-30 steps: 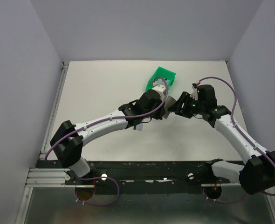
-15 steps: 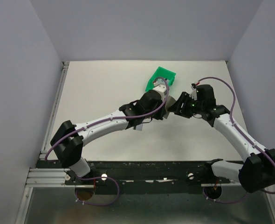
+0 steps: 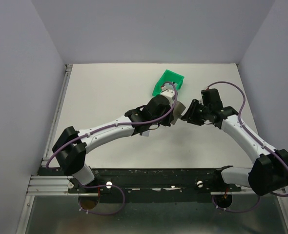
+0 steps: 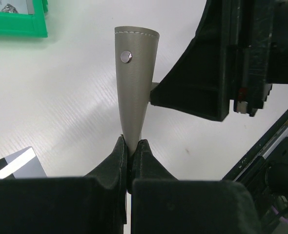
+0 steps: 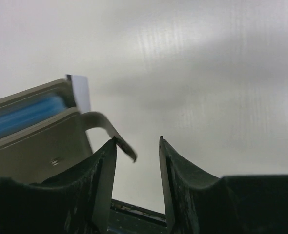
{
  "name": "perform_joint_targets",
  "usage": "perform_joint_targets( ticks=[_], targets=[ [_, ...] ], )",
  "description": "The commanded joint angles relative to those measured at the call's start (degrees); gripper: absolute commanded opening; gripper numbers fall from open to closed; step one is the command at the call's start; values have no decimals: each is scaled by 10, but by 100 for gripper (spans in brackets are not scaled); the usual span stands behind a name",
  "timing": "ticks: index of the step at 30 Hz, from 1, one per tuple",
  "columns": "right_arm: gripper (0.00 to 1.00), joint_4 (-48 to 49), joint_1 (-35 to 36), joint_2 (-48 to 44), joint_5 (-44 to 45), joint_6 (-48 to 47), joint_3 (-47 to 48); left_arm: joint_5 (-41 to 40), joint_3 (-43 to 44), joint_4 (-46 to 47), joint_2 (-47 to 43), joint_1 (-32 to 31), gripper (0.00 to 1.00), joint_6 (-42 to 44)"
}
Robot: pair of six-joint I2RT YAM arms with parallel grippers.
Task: Put the credit cards into the card holder
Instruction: Open the card holder at the center of the board.
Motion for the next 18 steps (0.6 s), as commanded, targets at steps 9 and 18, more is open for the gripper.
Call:
perform_joint_targets(
  ticks=[9,18],
  targets=[
    [47,47,-6,-111,66,8,-72,-33,3,15,-23,-4,0,5],
    [57,112,-5,-162,9,-27,-94,11,-14,35,-41,13,0,-14]
  ],
)
